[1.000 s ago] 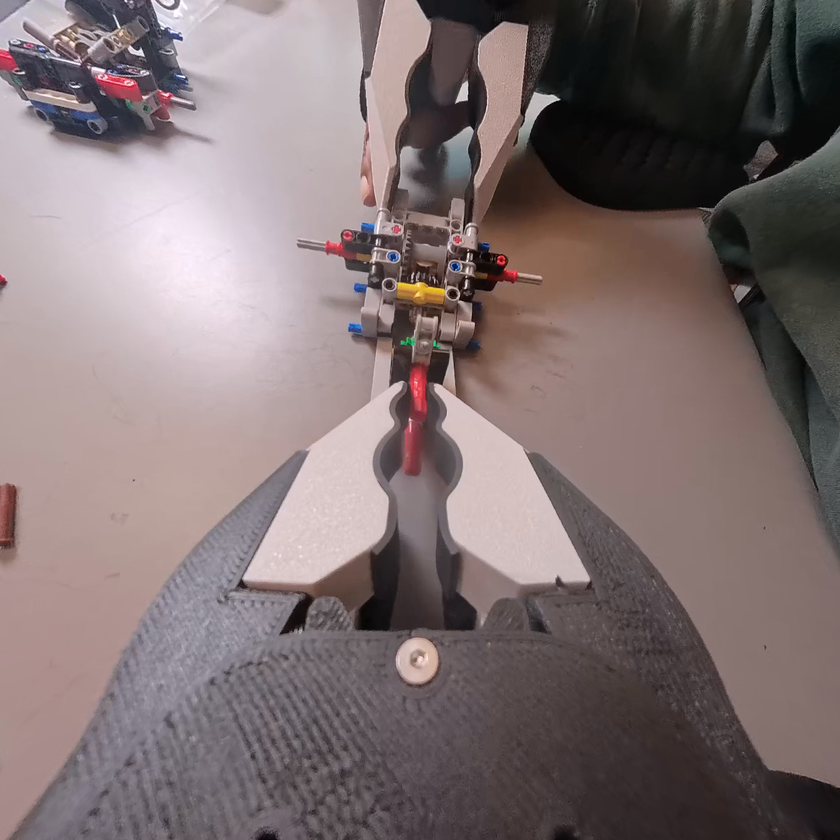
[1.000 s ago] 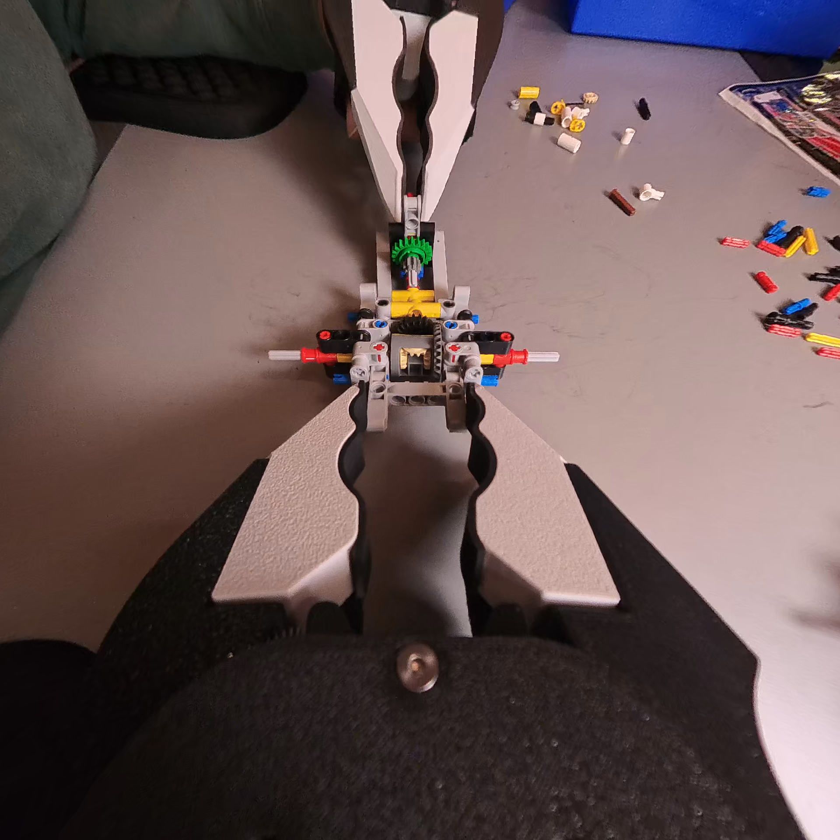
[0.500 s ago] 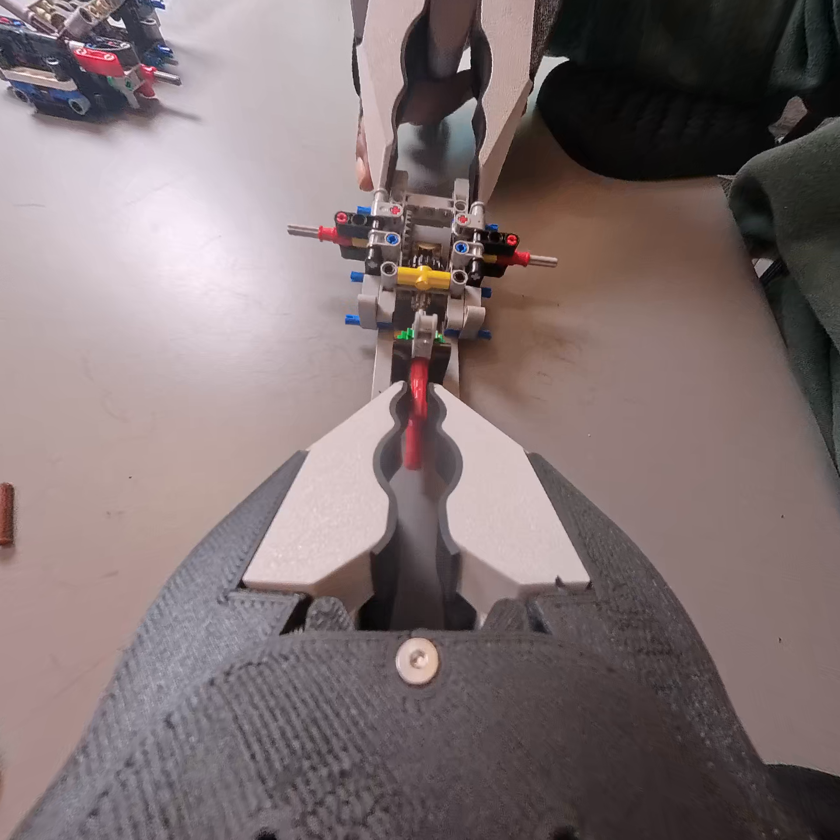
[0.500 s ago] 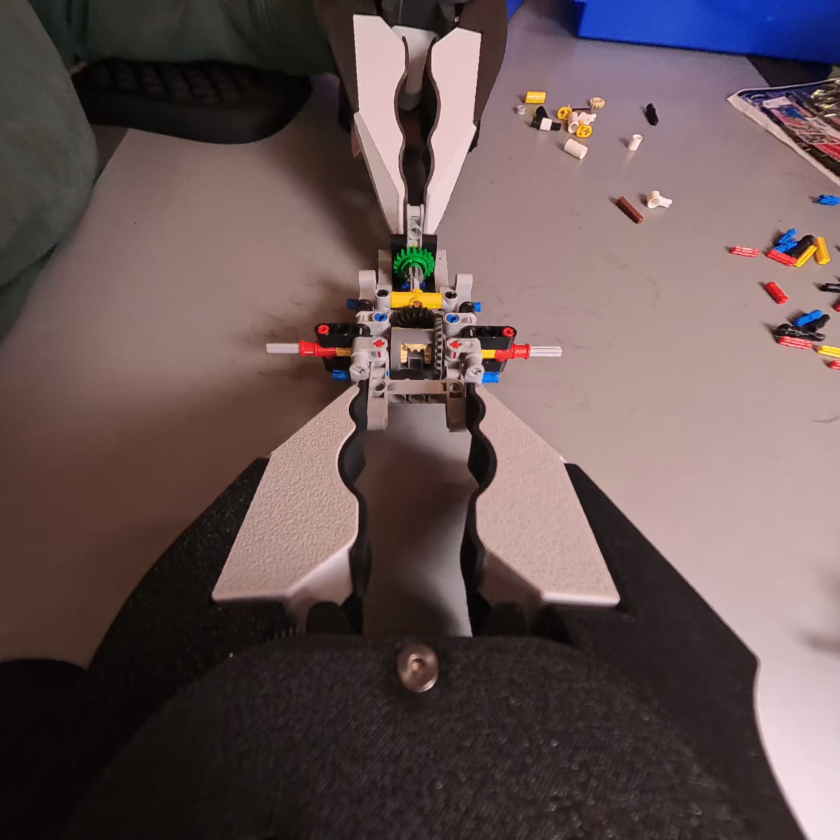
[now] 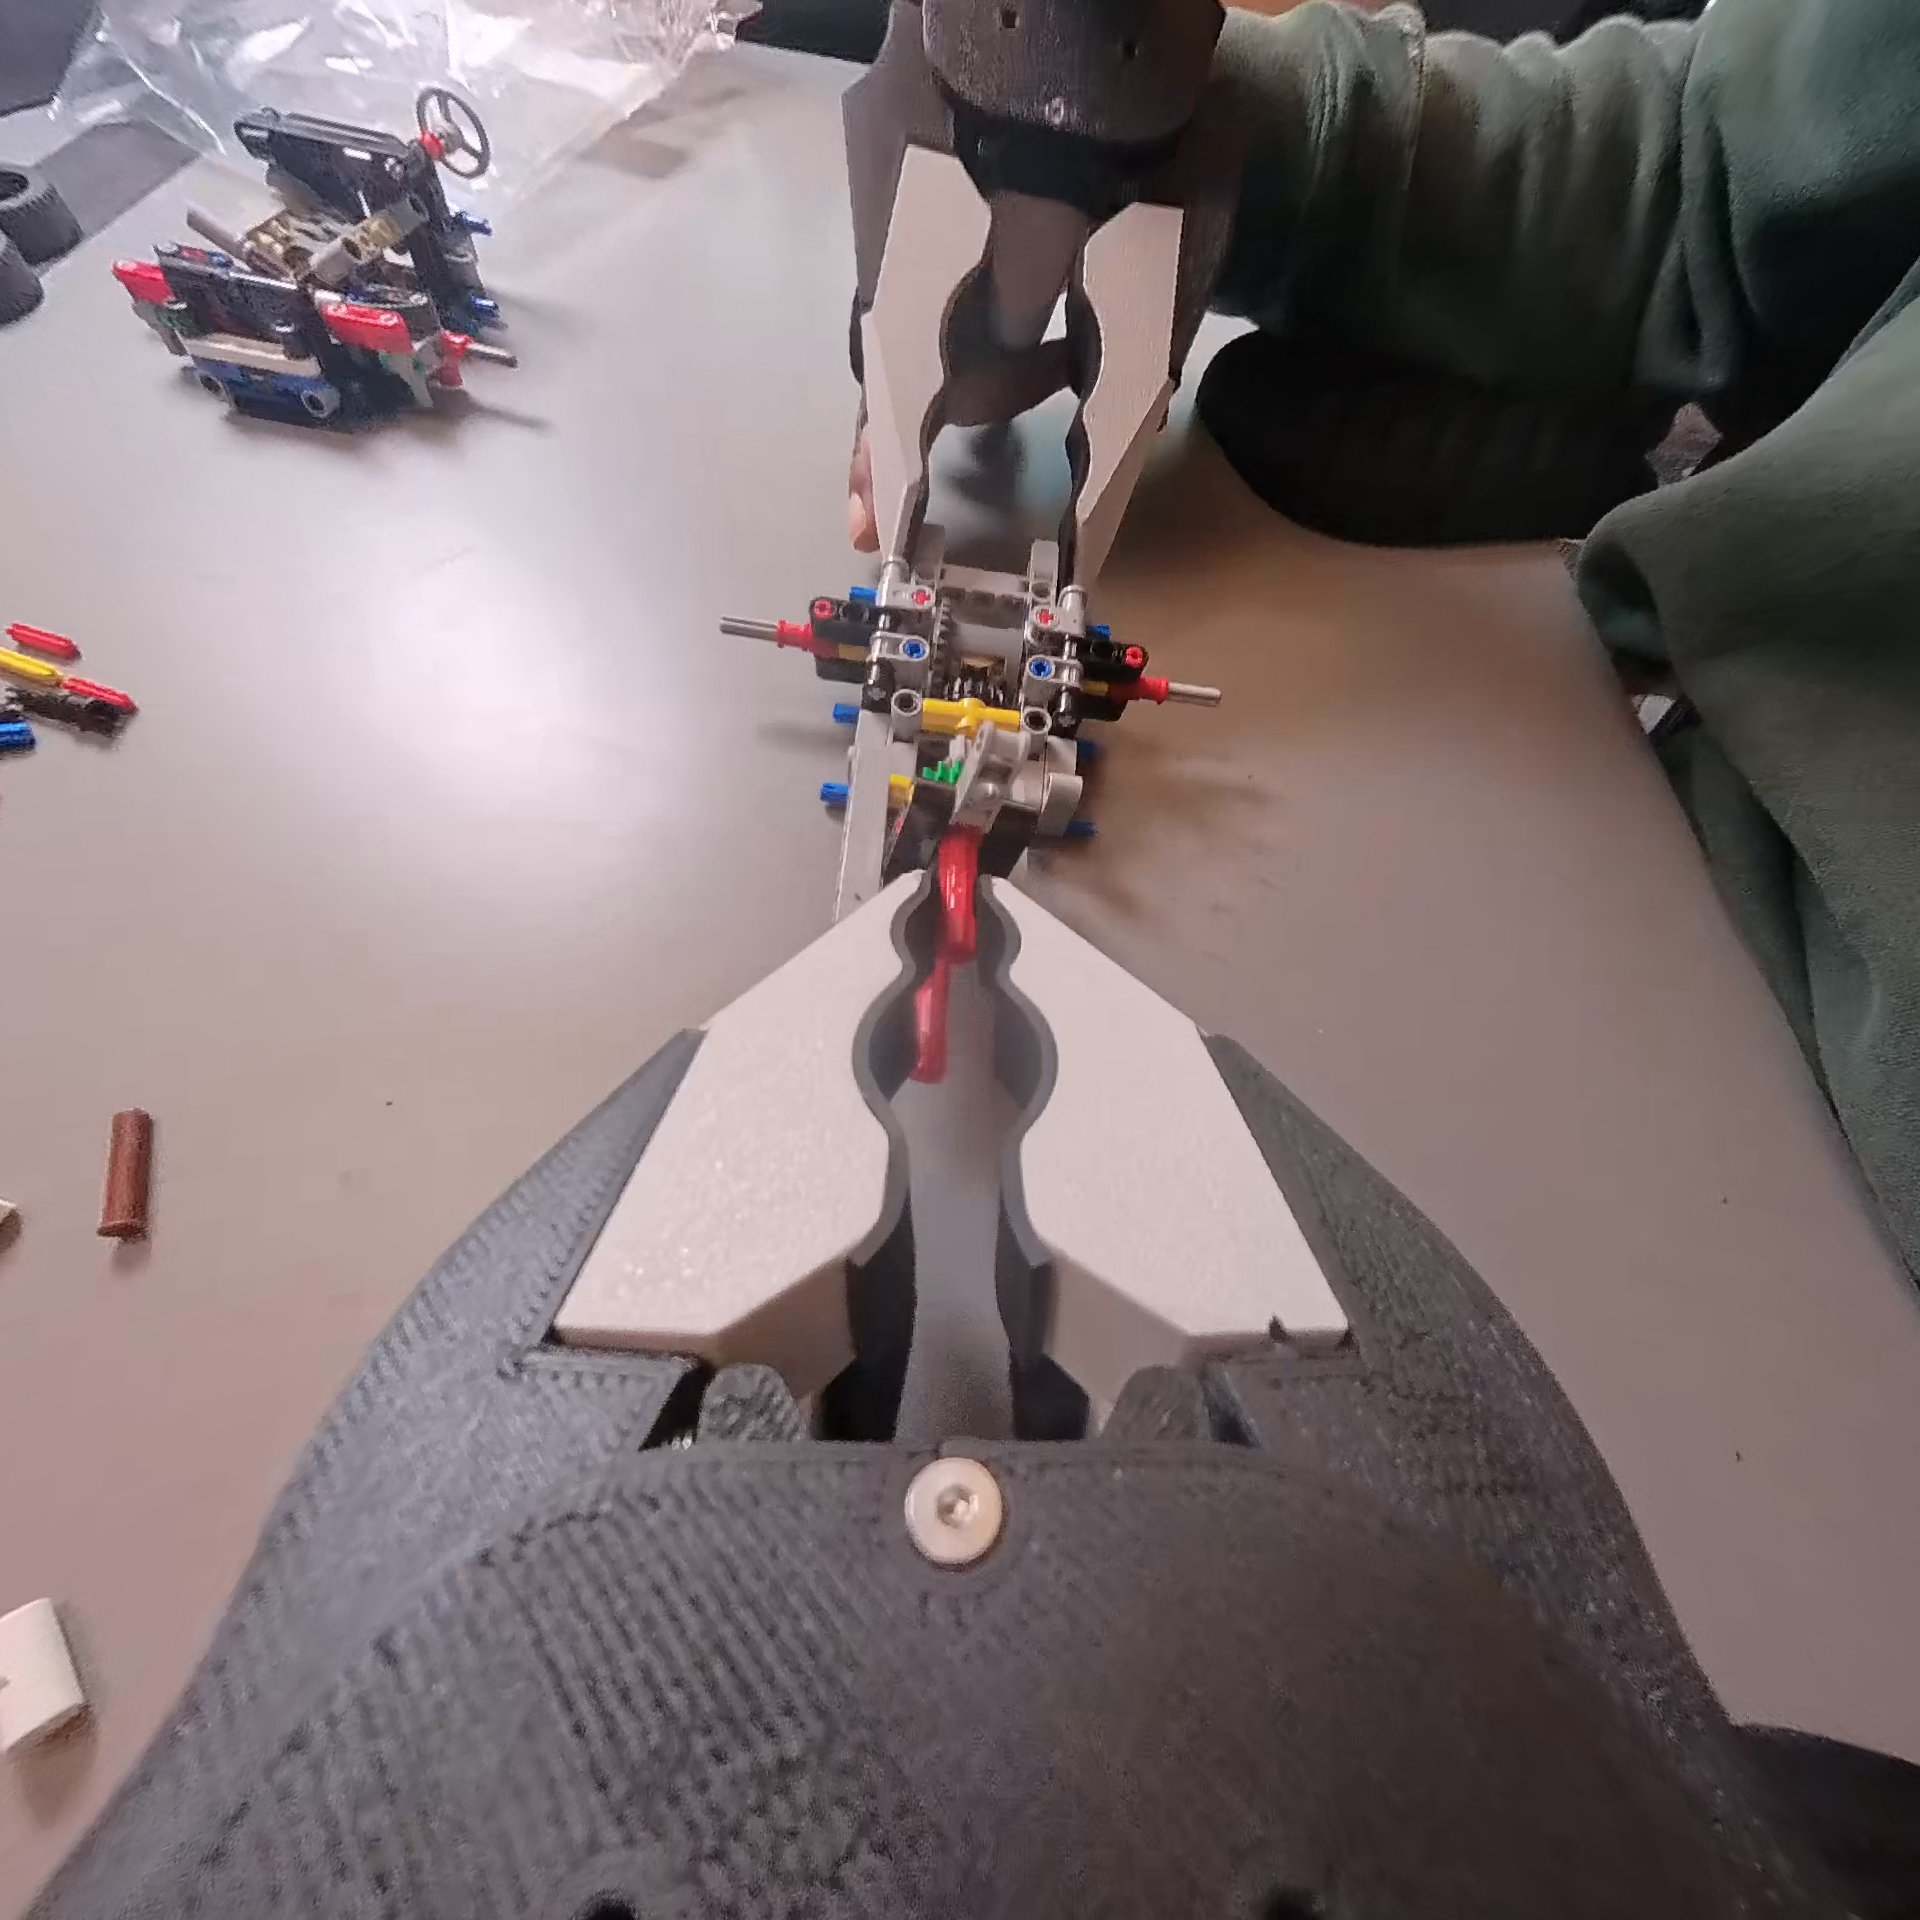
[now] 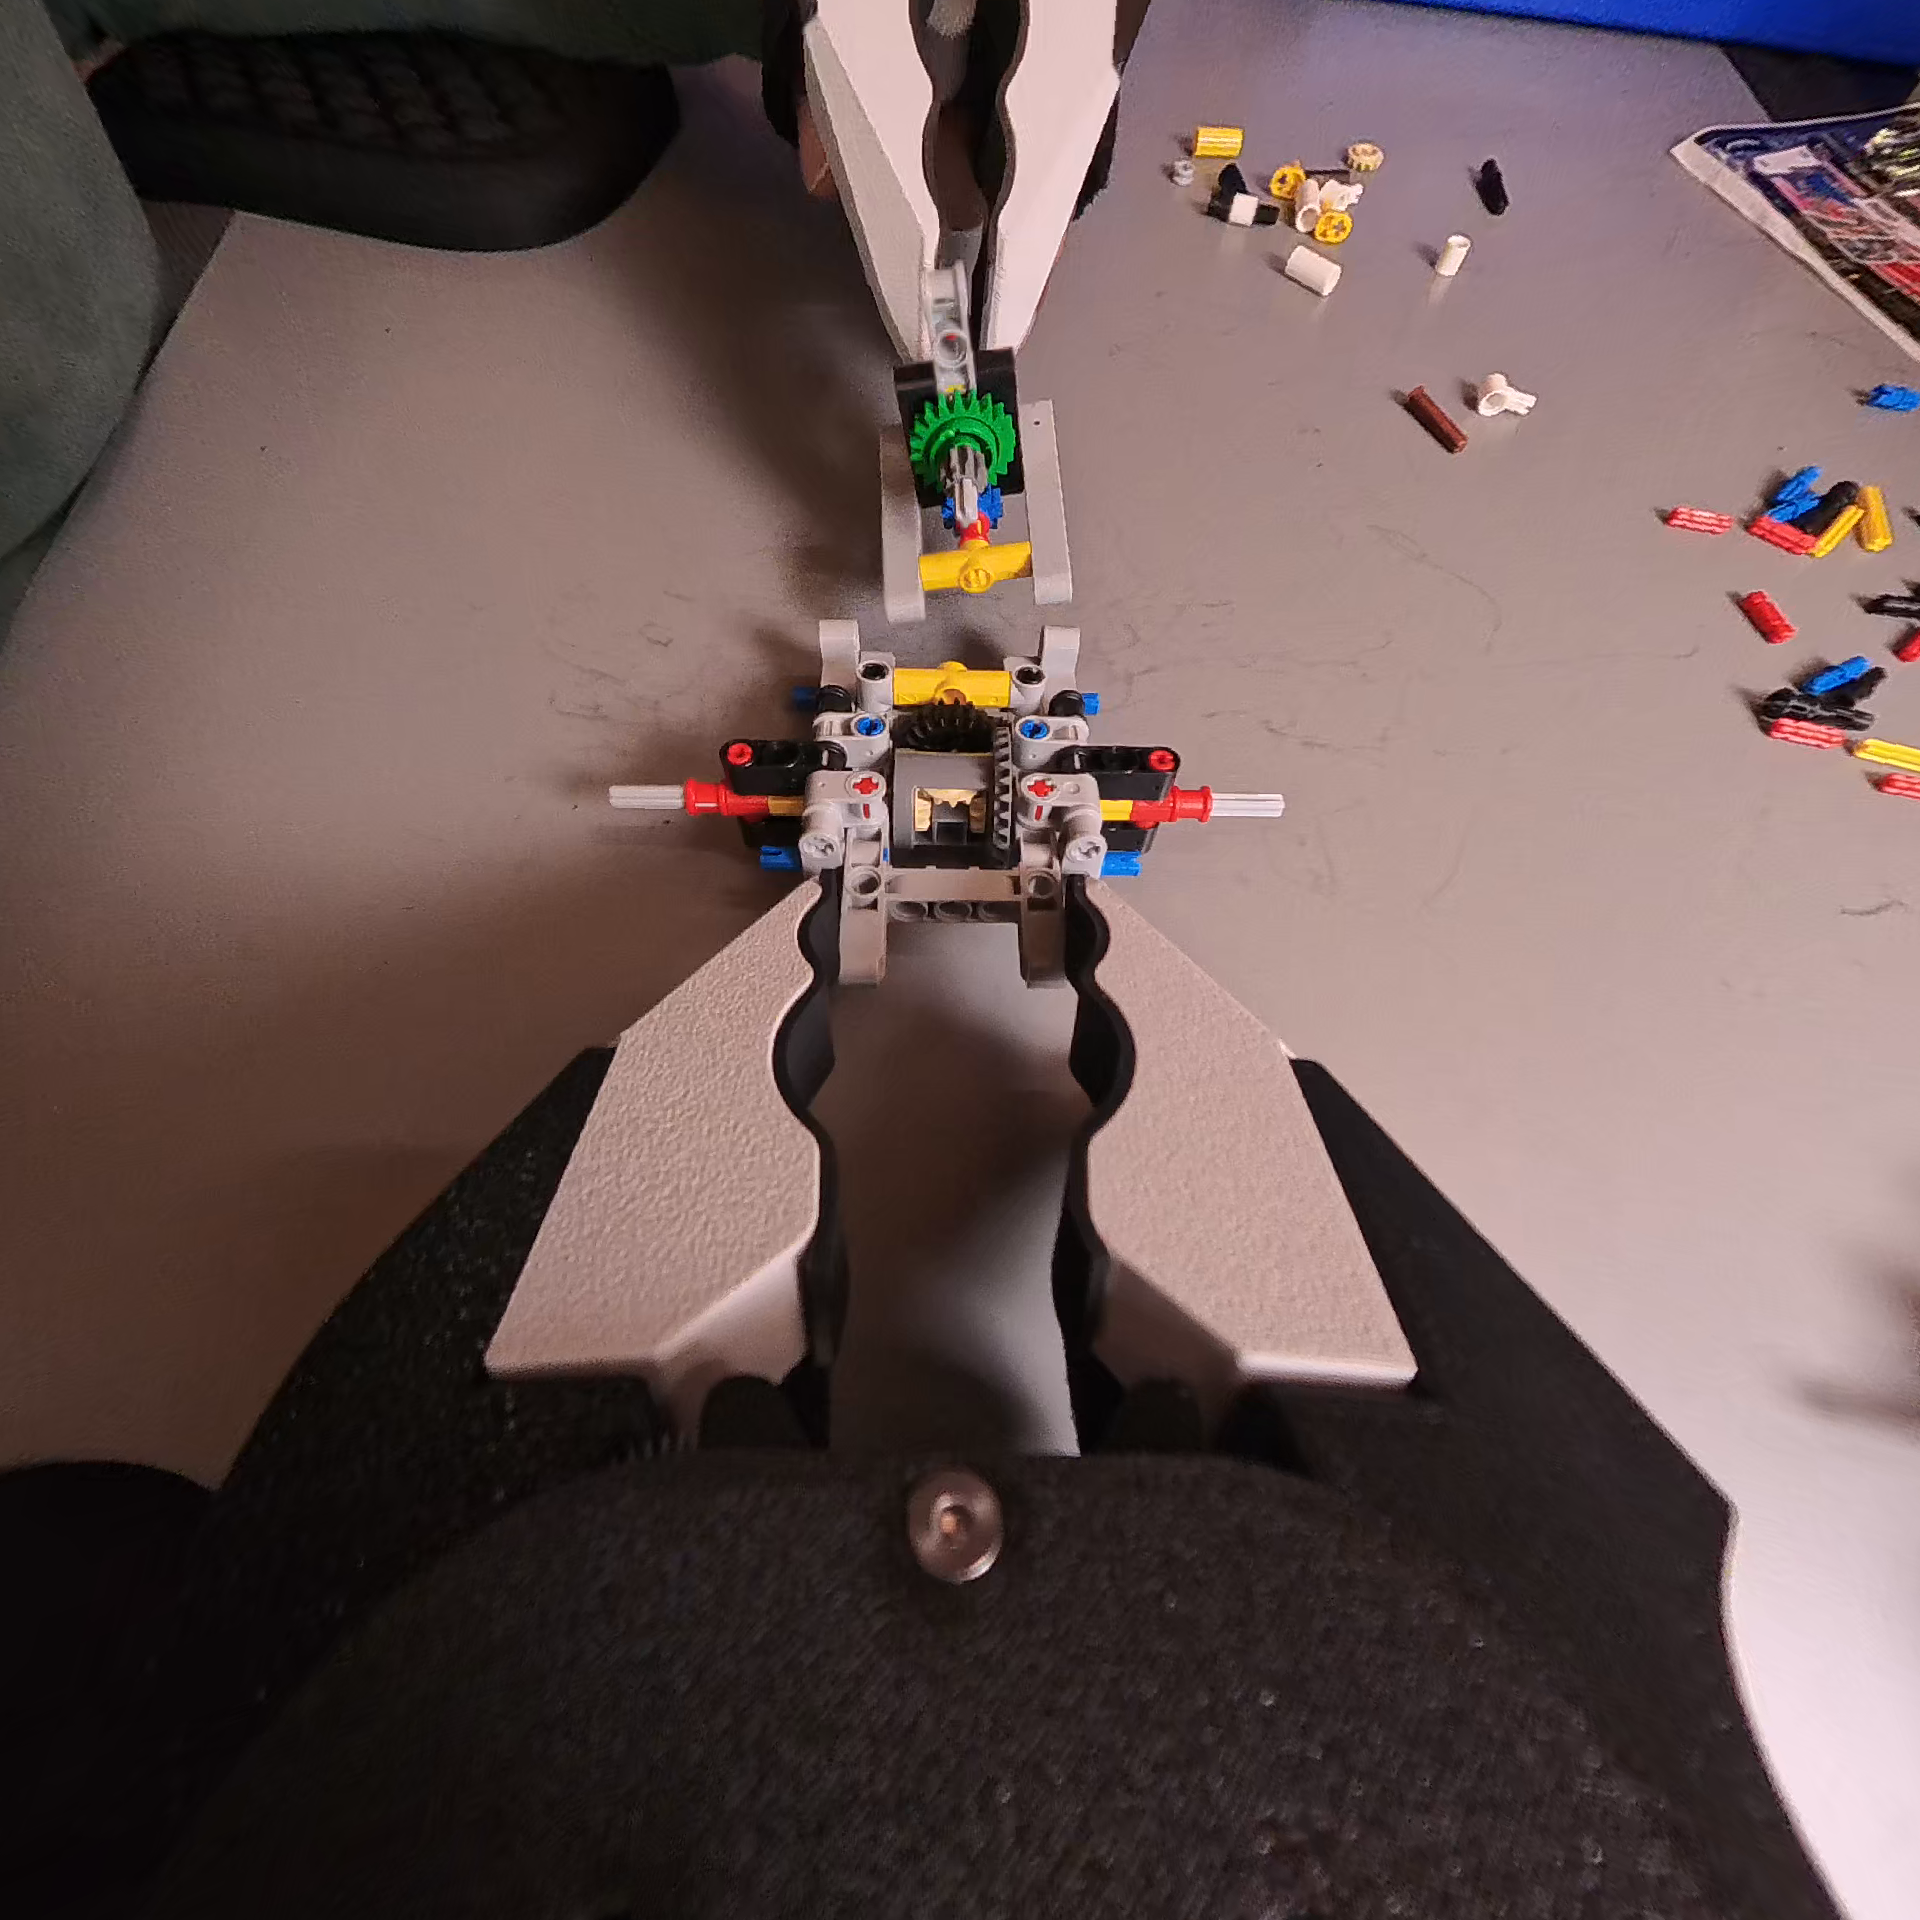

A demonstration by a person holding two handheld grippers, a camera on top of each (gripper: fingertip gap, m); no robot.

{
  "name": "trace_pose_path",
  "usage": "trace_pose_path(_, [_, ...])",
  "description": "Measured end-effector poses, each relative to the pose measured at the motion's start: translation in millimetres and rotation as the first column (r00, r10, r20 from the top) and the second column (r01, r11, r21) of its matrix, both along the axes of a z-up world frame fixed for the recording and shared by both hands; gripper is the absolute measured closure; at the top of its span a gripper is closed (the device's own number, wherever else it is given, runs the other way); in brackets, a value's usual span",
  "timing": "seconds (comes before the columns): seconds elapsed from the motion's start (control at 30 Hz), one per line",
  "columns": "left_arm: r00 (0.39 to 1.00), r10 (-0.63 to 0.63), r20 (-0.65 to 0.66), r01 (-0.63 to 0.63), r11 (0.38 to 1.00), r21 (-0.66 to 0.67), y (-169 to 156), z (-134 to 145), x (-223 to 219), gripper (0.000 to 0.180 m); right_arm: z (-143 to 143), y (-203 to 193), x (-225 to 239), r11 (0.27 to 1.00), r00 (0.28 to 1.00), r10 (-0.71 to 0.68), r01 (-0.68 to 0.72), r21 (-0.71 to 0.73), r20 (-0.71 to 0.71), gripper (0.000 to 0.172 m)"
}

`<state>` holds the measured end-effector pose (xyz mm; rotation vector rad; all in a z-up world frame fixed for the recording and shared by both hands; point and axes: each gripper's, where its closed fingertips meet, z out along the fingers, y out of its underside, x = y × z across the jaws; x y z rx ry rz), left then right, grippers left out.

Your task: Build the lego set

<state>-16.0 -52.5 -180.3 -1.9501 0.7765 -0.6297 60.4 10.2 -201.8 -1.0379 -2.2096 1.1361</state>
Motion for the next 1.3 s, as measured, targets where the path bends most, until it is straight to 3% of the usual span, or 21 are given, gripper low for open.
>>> trace_pose_path(0.37, [1.000, -0.022, 0.001, 0.022, 0.998, -0.052, 0, -10, 11, 0.175, -7, -6, 1, 0.999, 1.000, 0.023, -0.024, 0.024, 0.019, 0.130])
trace_pose_path(0.73, [0.989, -0.002, 0.148, 0.034, 0.976, -0.214, -8, -9, 9, 0.175, -9, -4, 1, 0.997, 1.000, 0.017, -0.019, 0.076, 0.024, 0.129])
trace_pose_path(1.03, [0.993, 0.002, 0.122, 0.030, 0.964, -0.262, -10, -21, 5, 0.175, -3, -1, 5, 0.998, 1.000, 0.005, -0.007, 0.069, 0.031, 0.118])
trace_pose_path(1.3, [0.999, 0.007, 0.035, 0.000, 0.979, -0.203, -7, -24, 4, 0.175, -13, -6, 7, 0.994, 0.996, 0.006, -0.015, 0.104, 0.091, 0.105])
